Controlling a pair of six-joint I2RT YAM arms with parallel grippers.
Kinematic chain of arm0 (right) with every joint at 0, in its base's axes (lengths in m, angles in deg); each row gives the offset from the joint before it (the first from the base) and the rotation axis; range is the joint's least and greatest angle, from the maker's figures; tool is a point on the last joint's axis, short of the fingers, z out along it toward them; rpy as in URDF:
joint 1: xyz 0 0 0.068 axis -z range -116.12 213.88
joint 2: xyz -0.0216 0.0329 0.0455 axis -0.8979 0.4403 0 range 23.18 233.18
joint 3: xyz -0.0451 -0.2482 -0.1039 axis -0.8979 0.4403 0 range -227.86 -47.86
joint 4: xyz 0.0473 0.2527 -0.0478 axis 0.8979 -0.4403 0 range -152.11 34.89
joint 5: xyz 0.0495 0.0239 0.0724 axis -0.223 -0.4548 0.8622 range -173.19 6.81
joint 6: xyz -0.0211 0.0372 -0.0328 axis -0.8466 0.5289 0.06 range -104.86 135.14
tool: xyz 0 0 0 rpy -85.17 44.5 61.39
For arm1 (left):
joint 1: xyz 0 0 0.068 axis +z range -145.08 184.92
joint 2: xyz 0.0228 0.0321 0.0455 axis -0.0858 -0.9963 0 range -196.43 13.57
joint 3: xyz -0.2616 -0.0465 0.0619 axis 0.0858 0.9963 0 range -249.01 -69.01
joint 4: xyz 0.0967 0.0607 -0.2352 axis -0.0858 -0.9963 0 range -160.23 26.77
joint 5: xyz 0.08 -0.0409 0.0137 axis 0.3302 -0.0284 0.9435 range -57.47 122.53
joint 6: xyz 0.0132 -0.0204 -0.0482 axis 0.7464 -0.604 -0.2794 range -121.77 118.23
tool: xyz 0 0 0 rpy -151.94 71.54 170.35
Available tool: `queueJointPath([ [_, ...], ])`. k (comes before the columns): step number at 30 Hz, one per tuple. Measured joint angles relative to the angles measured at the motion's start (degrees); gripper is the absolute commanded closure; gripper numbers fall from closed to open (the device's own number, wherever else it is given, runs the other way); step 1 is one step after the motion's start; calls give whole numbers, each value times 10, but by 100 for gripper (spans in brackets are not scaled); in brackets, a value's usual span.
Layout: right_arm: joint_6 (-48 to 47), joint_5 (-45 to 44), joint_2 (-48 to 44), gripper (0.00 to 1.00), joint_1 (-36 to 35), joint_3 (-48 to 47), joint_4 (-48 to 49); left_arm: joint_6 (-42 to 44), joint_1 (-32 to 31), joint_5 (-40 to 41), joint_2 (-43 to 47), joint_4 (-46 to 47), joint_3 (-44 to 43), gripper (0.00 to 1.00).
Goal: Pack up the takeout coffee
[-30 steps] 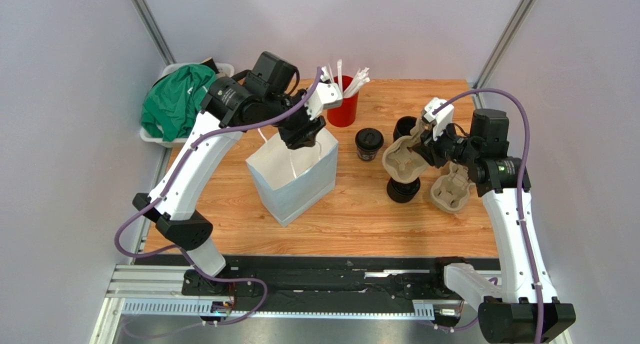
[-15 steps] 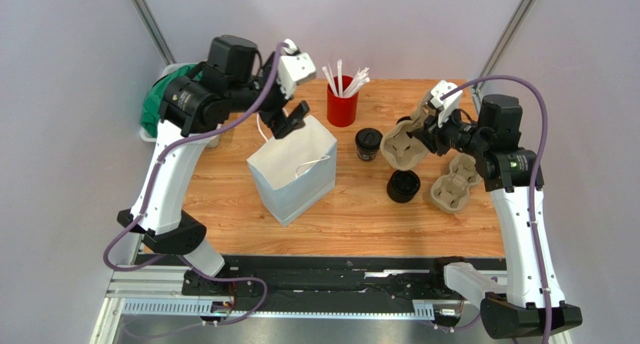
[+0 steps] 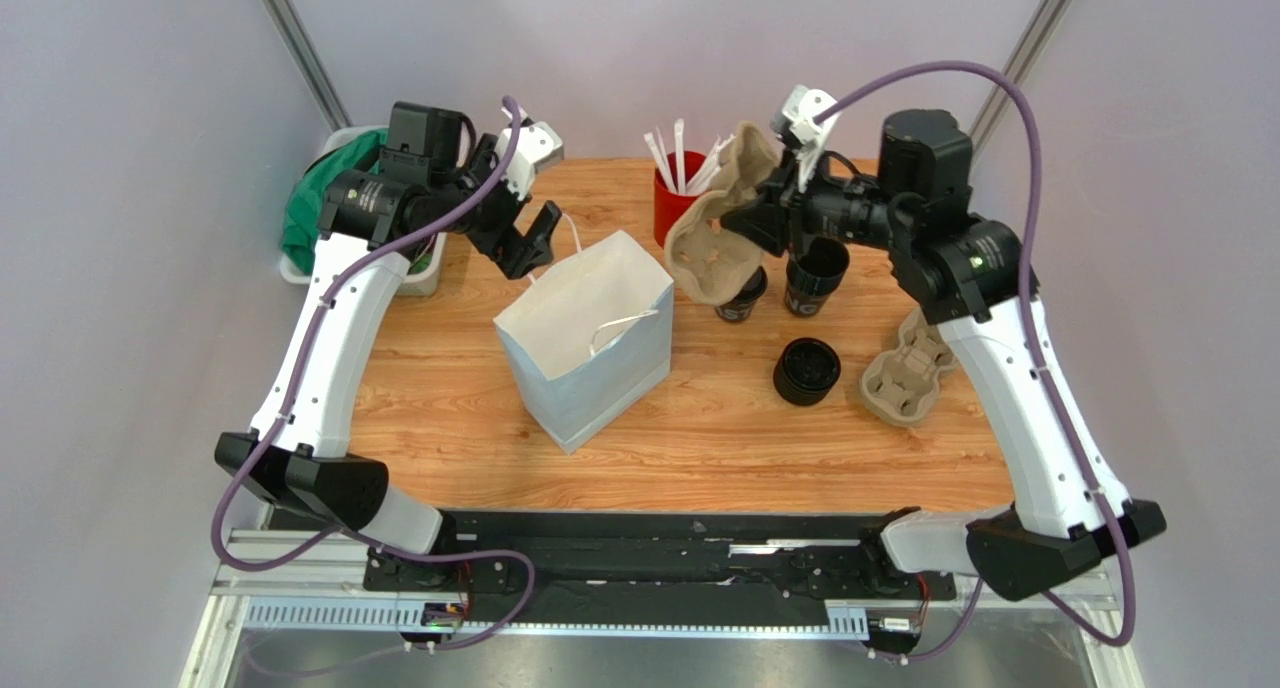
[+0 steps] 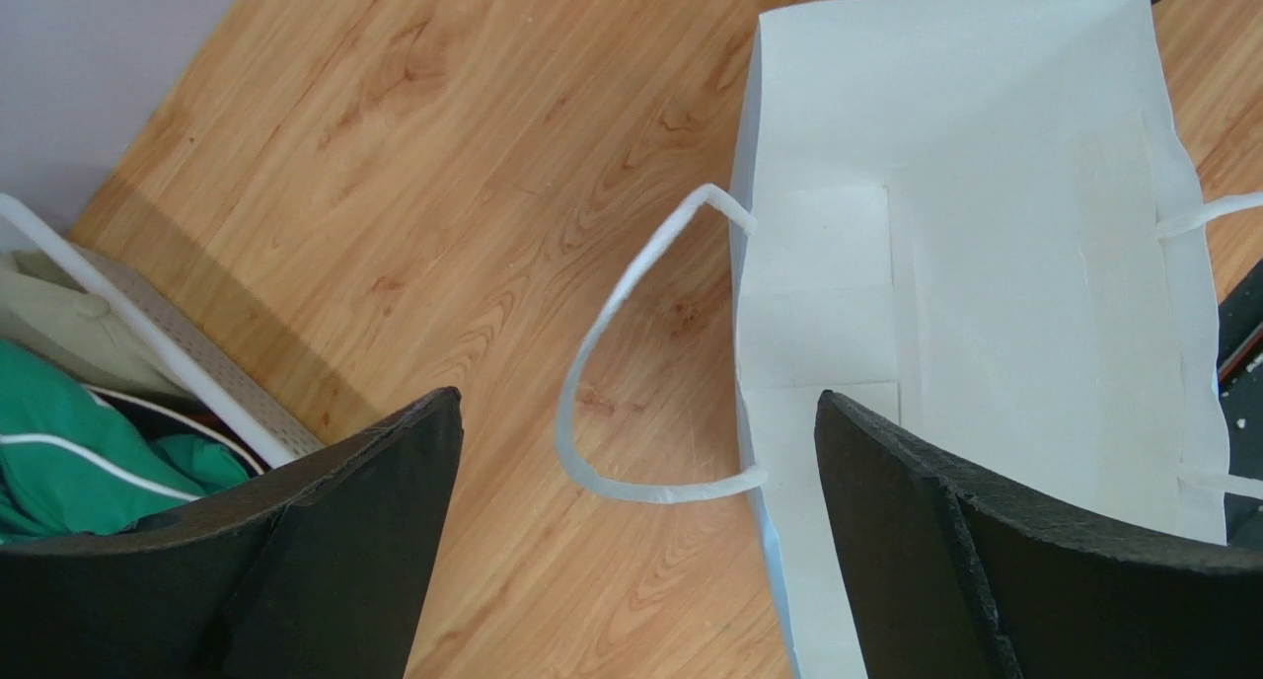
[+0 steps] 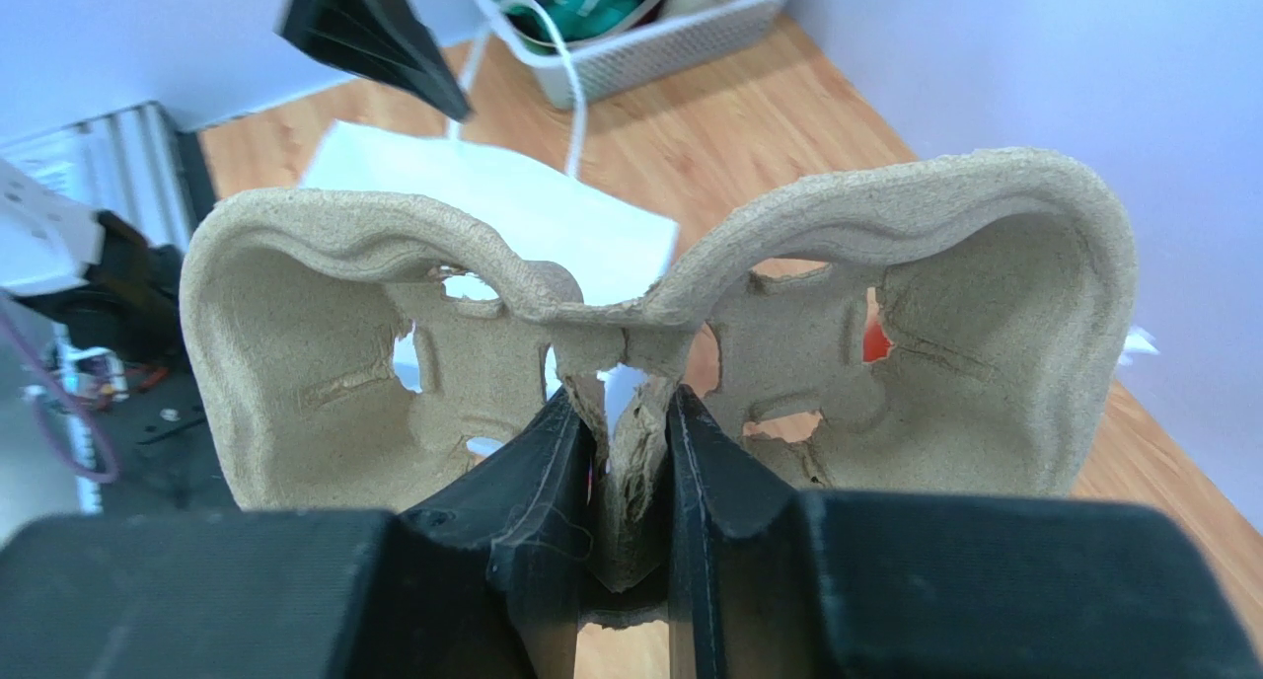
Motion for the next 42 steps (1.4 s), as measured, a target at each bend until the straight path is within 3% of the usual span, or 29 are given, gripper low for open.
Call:
queueJointPath([
  [10, 99, 71, 111, 81, -89, -96, 28, -23, 48, -73, -5, 45, 1, 12],
  [18, 224, 155, 162, 81, -99, -107, 95, -35, 72, -106, -16, 73, 7, 33],
  [31, 343, 184, 179, 81, -147, -37, 194, -57, 78, -136, -28, 105, 49, 36],
  [42, 364, 129, 233, 81, -148, -9, 188, -91, 80, -129, -25, 150, 79, 36],
])
